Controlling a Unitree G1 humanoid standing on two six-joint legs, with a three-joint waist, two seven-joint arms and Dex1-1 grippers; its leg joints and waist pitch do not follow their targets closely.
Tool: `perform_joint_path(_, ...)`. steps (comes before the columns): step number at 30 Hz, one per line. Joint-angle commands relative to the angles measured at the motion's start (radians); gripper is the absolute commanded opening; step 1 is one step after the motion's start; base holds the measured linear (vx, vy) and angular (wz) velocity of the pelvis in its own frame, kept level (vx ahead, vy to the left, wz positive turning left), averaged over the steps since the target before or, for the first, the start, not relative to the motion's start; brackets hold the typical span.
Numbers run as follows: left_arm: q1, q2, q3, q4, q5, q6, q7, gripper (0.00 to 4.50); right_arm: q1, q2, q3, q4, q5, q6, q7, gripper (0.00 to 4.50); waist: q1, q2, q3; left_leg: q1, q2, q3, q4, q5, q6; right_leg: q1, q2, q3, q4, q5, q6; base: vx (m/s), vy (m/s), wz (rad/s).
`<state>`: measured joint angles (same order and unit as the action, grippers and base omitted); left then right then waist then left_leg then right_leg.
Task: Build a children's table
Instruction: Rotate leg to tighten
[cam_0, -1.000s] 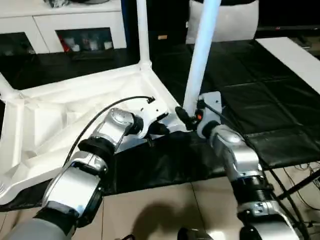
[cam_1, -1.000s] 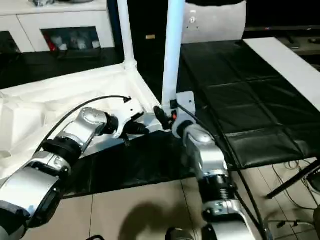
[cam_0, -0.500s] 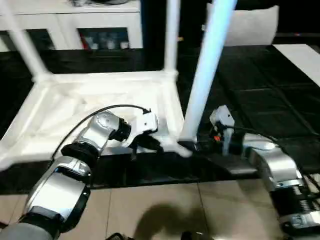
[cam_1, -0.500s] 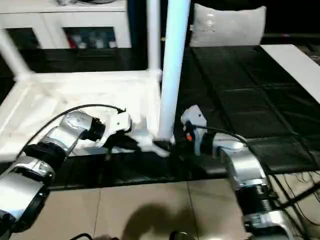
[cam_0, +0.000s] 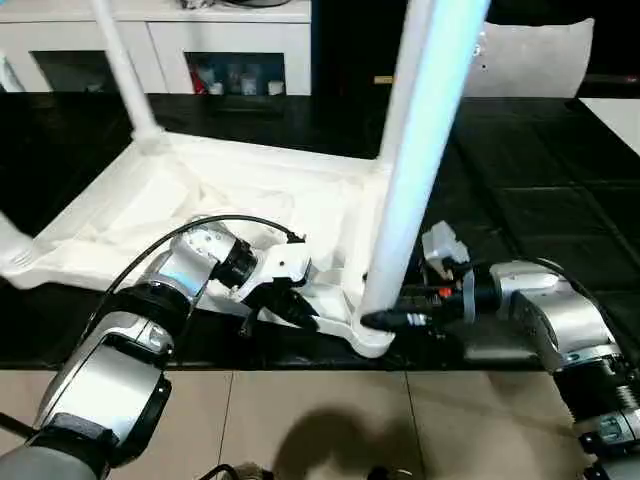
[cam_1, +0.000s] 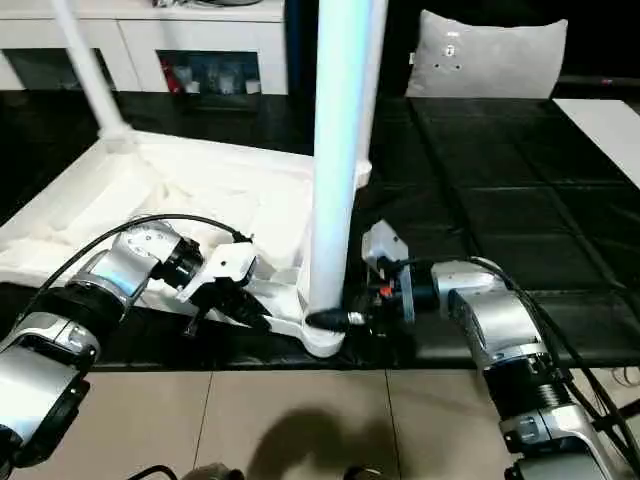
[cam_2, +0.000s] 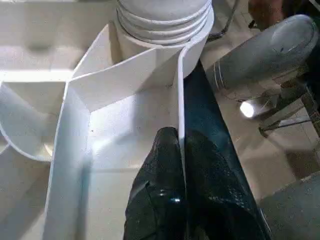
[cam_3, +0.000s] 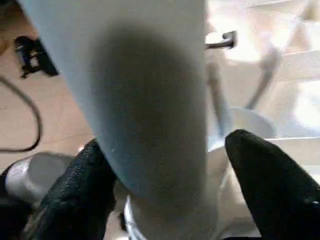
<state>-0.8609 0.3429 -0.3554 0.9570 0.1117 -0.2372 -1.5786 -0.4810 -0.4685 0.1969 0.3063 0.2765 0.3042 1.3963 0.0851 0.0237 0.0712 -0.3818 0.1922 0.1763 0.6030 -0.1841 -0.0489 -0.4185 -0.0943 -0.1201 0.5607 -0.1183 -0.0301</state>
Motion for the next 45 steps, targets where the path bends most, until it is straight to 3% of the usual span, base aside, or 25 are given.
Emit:
perform_joint_path(1, -0.023, 0.0, -0.008, -0.03, -0.001, -0.027, -0.035, 0.0, -0.016, -0.008, 0.01, 0.011, 0.0, 0.006, 0.025, 3.25, -0.006, -0.012, -0.086, 0.021, 0.046, -0.004, -0.068, -0.161, 0.095, 0.065, -0.064, 0.053, -0.05, -0.309, -0.205, 0.0, 0.0, 0.0)
perform_joint_path(13, -0.023, 0.0, -0.015, -0.015, 0.015, -0.052, 0.0, 0.0, -0.012, -0.032, 0.039, -0.003, 0.019, 0.046, 0.084, 2.2, 0.0, -0.014, -0.089, 0.02, 0.045, -0.005, -0.066, -0.137, 0.097, 0.067, -0.063, 0.053, -0.047, -0.291, -0.203, 0.0, 0.0, 0.0)
perform_joint_path(19, -0.023, -0.006, -0.008, -0.008, 0.009, -0.033, 0.014, 0.0, 0.011, -0.011, 0.036, -0.029, 0.04, 0.08, 0.072, 2.08, 0.0, -0.013, -0.089, 0.021, 0.045, -0.005, -0.066, -0.15, 0.088, 0.067, -0.063, 0.052, -0.049, -0.307, -0.198, 0.0, 0.0, 0.0)
perform_joint_path(25, -0.042, -0.045, 0.019, -0.002, 0.007, 0.086, 0.136, 0.0, 0.05, 0.064, 0.0, -0.096, 0.057, 0.164, -0.094, 2.07, -0.002, -0.012, -0.082, 0.023, 0.044, -0.005, -0.07, -0.171, 0.072, 0.065, -0.062, 0.052, -0.058, -0.361, -0.18, 0.0, 0.0, 0.0)
perform_joint_path(26, -0.057, -0.063, 0.034, 0.006, 0.005, 0.14, 0.195, 0.0, 0.056, 0.104, -0.005, -0.107, 0.025, 0.164, -0.189, 2.07, -0.011, -0.012, -0.075, 0.025, 0.039, -0.007, -0.072, -0.208, 0.05, 0.063, -0.062, 0.048, -0.067, -0.442, -0.153, 0.0, 0.0, 0.0)
perform_joint_path(29, -0.066, -0.083, 0.049, 0.005, -0.002, 0.179, 0.238, 0.0, 0.05, 0.147, -0.005, -0.093, -0.031, 0.15, -0.301, 2.07, -0.027, -0.013, -0.069, 0.028, 0.03, -0.012, -0.073, -0.251, 0.023, 0.062, -0.064, 0.039, -0.087, -0.567, -0.099, 0.0, 0.0, 0.0)
perform_joint_path(30, -0.078, -0.111, 0.066, 0.004, -0.01, 0.229, 0.301, 0.0, 0.031, 0.212, -0.03, -0.076, -0.052, 0.169, -0.423, 2.06, -0.042, -0.015, -0.068, 0.028, 0.026, -0.014, -0.071, -0.271, 0.018, 0.064, -0.062, 0.033, -0.095, -0.605, -0.079, 0.0, 0.0, 0.0)
perform_joint_path(31, -0.082, -0.121, 0.073, 0.004, -0.014, 0.247, 0.323, 0.0, 0.023, 0.236, -0.042, -0.072, -0.058, 0.182, -0.468, 2.06, -0.057, -0.014, -0.067, 0.026, 0.022, -0.017, -0.07, -0.287, 0.013, 0.063, -0.06, 0.026, -0.1, -0.632, -0.066, 0.0, 0.0, 0.0)
perform_joint_path(32, -0.084, -0.126, 0.077, 0.004, -0.016, 0.257, 0.334, 0.0, 0.02, 0.248, -0.047, -0.07, -0.061, 0.19, -0.492, 2.05, -0.057, -0.014, -0.067, 0.026, 0.022, -0.017, -0.07, -0.287, 0.013, 0.063, -0.06, 0.026, -0.1, -0.632, -0.066, 0.0, 0.0, 0.0)
perform_joint_path(33, -0.103, -0.158, 0.097, 0.013, -0.019, 0.308, 0.422, 0.0, -0.005, 0.314, -0.07, -0.051, -0.082, 0.211, -0.614, 2.04, -0.078, -0.008, -0.068, 0.025, 0.022, -0.022, -0.069, -0.298, 0.004, 0.062, -0.059, 0.02, -0.103, -0.637, -0.059, 0.0, 0.0, 0.0)
perform_joint_path(34, -0.112, -0.172, 0.108, 0.019, -0.023, 0.335, 0.462, 0.0, -0.015, 0.34, -0.076, -0.04, -0.096, 0.214, -0.67, 2.03, -0.094, -0.012, -0.07, 0.026, 0.019, -0.024, -0.066, -0.308, 0.009, 0.063, -0.058, 0.016, -0.107, -0.633, -0.058, 0.0, 0.0, 0.0)
perform_joint_path(37, -0.136, -0.213, 0.152, 0.041, -0.037, 0.391, 0.607, 0.0, -0.064, 0.449, -0.141, 0.031, -0.101, 0.205, -0.88, 2.03, -0.121, -0.005, -0.072, 0.019, 0.02, -0.025, -0.067, -0.3, 0.03, 0.066, -0.058, 0.016, -0.107, -0.588, -0.074, 0.0, 0.0, 0.0)
perform_joint_path(38, -0.137, -0.214, 0.154, 0.041, -0.037, 0.392, 0.61, 0.0, -0.065, 0.452, -0.144, 0.033, -0.1, 0.206, -0.885, 2.03, -0.121, -0.005, -0.072, 0.019, 0.02, -0.025, -0.067, -0.3, 0.03, 0.066, -0.058, 0.016, -0.107, -0.588, -0.074, 0.0, 0.0, 0.0)
perform_joint_path(40, -0.147, -0.232, 0.183, 0.047, -0.038, 0.411, 0.696, 0.0, -0.081, 0.503, -0.168, 0.063, -0.113, 0.187, -0.977, 2.03, -0.132, -0.001, -0.079, 0.02, 0.023, -0.026, -0.069, -0.27, 0.041, 0.067, -0.057, 0.022, -0.097, -0.488, -0.116, 0.0, 0.0, 0.0)
perform_joint_path(41, -0.15, -0.237, 0.192, 0.047, -0.035, 0.417, 0.733, 0.0, -0.084, 0.52, -0.168, 0.071, -0.138, 0.166, -1.013, 2.57, -0.139, -0.003, -0.082, 0.013, 0.025, -0.024, -0.069, -0.245, 0.051, 0.071, -0.057, 0.029, -0.086, -0.415, -0.147, 0.0, 0.0, 0.0)
perform_joint_path(42, -0.148, -0.243, 0.203, 0.045, -0.035, 0.422, 0.771, 0.0, -0.086, 0.543, -0.169, 0.086, -0.17, 0.122, -1.063, 2.73, -0.139, 0.0, -0.087, 0.017, 0.026, -0.019, -0.068, -0.205, 0.07, 0.069, -0.057, 0.037, -0.075, -0.318, -0.192, 0.0, 0.0, 0.0)
perform_joint_path(45, -0.142, -0.242, 0.202, 0.041, -0.031, 0.424, 0.778, 0.0, -0.085, 0.559, -0.178, 0.088, -0.179, 0.1, -1.09, 2.77, -0.135, -0.001, -0.091, 0.011, 0.022, -0.015, -0.064, -0.151, 0.106, 0.077, -0.057, 0.042, -0.061, -0.235, -0.226, 0.035, -0.009, 0.02)
